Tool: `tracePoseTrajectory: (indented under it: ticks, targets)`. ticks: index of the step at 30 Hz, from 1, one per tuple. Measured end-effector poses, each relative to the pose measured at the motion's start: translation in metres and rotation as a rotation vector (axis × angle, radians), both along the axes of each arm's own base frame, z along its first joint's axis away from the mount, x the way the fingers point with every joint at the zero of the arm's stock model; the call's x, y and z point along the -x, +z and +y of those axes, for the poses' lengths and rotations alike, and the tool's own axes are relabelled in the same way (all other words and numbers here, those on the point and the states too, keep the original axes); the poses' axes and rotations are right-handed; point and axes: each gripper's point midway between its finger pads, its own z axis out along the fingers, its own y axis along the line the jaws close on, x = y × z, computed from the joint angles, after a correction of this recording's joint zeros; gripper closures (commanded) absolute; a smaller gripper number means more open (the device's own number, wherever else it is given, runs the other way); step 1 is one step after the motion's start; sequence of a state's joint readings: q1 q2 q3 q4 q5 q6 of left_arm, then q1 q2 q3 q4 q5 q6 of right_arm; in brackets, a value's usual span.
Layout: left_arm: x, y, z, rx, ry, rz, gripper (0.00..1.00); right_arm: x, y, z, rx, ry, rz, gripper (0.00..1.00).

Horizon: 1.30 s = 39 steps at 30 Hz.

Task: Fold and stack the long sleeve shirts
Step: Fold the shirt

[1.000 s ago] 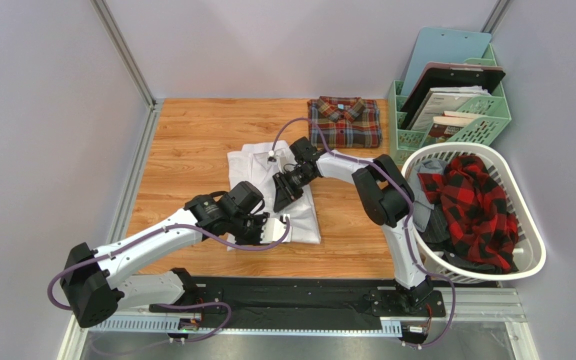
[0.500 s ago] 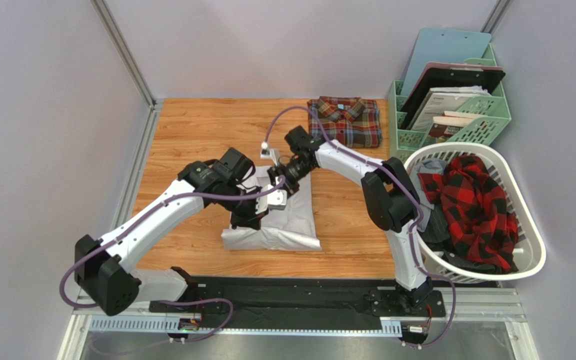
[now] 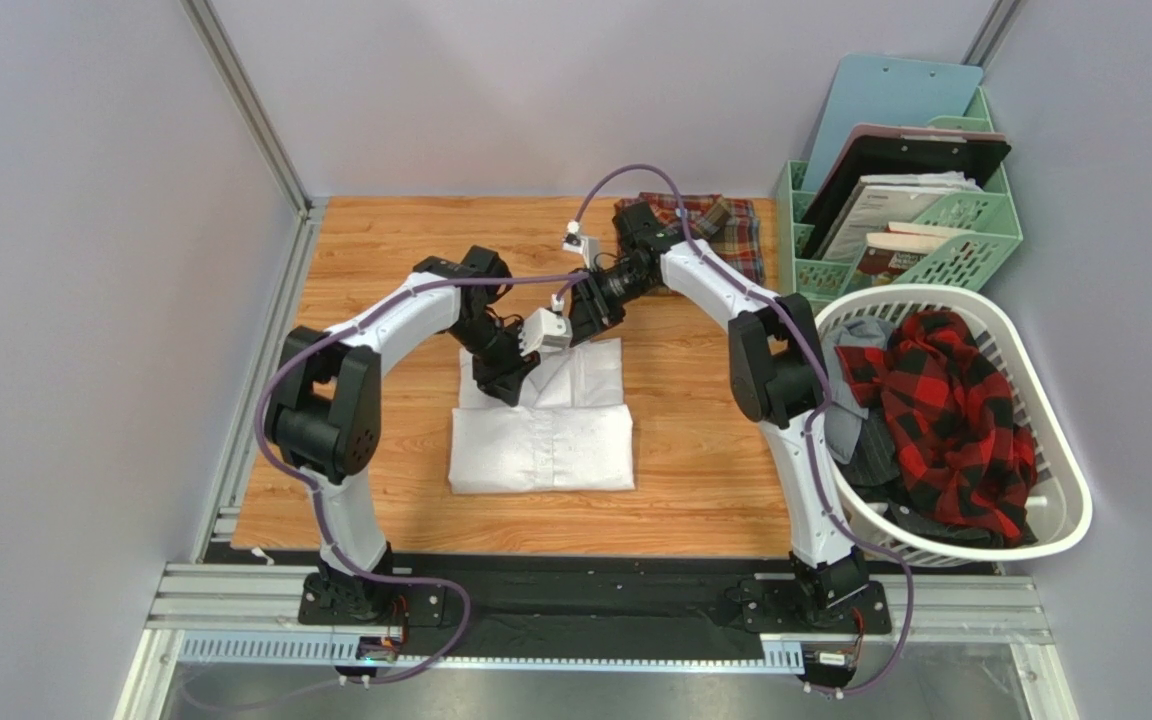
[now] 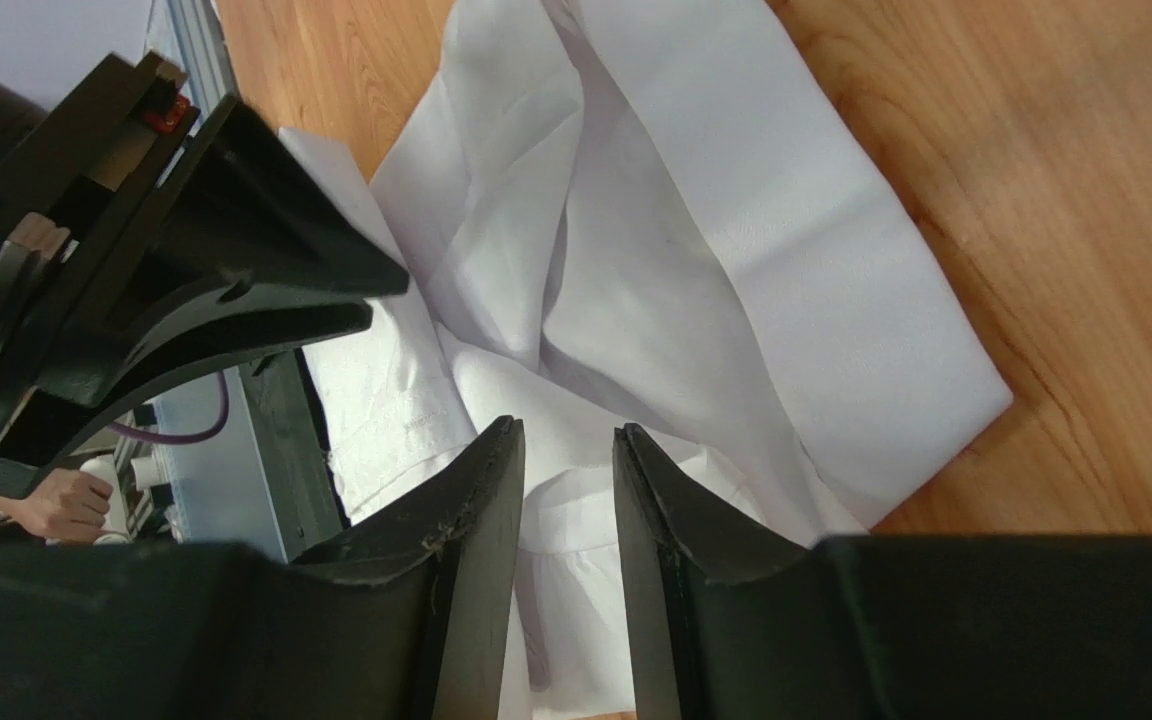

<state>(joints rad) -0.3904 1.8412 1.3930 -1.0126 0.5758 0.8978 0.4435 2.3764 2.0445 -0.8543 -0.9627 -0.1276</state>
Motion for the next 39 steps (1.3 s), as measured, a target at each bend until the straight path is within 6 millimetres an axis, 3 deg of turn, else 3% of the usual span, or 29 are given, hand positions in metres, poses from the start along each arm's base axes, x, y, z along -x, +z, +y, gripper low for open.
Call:
tracePoseTrajectory:
  ticks: [1, 6, 8, 12, 16, 20, 23, 24, 27, 32, 39]
  targets:
    - [-0.004, -0.007, 0.002, -0.015, -0.005, -0.001, 0.38, 0.002, -0.005, 0.002, 0.008, 0.004, 0.008, 0.67]
    - [-0.007, -0.015, 0.007, -0.027, -0.031, -0.007, 0.31, 0.010, -0.023, 0.008, 0.033, 0.021, 0.035, 0.67]
    - [-0.004, -0.014, 0.007, -0.016, -0.032, -0.011, 0.35, 0.014, -0.028, 0.010, 0.040, 0.028, 0.043, 0.68]
    - [0.008, -0.020, 0.011, -0.024, -0.027, 0.017, 0.57, 0.026, -0.043, 0.012, 0.063, 0.046, 0.057, 0.69]
    - [0.022, -0.031, 0.017, -0.040, -0.030, 0.049, 0.63, 0.049, -0.068, 0.007, 0.096, 0.076, 0.100, 0.69]
    - [0.052, -0.037, 0.025, -0.058, -0.041, 0.096, 0.64, 0.076, -0.067, 0.004, 0.093, 0.116, 0.128, 0.69]
    - [0.070, -0.030, 0.028, -0.052, -0.053, 0.100, 0.56, 0.099, -0.065, 0.003, 0.109, 0.148, 0.136, 0.68]
    - [0.075, -0.024, 0.028, -0.046, -0.054, 0.093, 0.47, 0.106, -0.064, 0.002, 0.113, 0.156, 0.142, 0.68]
    - [0.079, -0.008, 0.025, -0.006, -0.057, 0.047, 0.38, 0.114, -0.055, 0.004, 0.111, 0.172, 0.136, 0.68]
    - [0.076, 0.014, 0.013, 0.074, -0.061, -0.045, 0.36, 0.100, -0.029, 0.008, 0.073, 0.140, 0.095, 0.67]
    - [0.079, -0.015, -0.003, 0.029, -0.158, 0.004, 0.33, 0.039, -0.008, 0.022, 0.025, 0.051, -0.012, 0.66]
